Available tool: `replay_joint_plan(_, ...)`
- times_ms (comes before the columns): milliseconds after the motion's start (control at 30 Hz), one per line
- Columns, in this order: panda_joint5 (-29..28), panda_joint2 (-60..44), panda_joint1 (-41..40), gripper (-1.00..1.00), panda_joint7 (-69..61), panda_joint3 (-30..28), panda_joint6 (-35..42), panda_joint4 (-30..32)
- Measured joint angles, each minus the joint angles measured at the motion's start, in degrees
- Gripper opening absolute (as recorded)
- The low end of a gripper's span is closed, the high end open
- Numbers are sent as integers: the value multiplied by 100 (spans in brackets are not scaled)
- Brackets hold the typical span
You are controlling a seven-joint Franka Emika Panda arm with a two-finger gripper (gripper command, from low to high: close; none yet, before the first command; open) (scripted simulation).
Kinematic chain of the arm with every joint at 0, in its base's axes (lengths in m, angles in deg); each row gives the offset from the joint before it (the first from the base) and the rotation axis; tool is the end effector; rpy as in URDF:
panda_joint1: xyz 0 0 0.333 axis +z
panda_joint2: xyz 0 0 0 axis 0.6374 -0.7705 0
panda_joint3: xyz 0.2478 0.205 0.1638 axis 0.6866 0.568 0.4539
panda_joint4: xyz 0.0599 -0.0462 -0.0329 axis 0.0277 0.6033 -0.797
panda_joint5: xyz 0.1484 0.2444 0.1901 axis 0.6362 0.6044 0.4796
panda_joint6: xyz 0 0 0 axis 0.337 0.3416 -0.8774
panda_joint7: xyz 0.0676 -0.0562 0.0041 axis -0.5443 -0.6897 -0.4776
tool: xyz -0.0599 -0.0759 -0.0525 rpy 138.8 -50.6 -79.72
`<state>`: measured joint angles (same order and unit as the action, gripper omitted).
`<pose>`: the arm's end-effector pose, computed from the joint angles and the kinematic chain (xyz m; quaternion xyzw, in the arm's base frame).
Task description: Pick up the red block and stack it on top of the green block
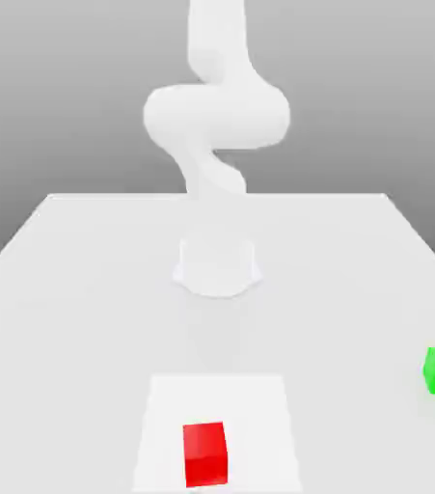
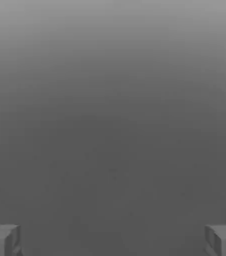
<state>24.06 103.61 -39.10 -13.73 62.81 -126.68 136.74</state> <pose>0.3030 -0.0025 0.7060 -0.8636 0.3581 -0.3262 0.1401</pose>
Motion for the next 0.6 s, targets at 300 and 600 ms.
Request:
replay_joint_plan(300, 120, -1906, 144, 0, -400, -193, -762, 401)
replay_joint_plan(600, 214, -3775, 180, 0, -772, -274, -1508, 793)
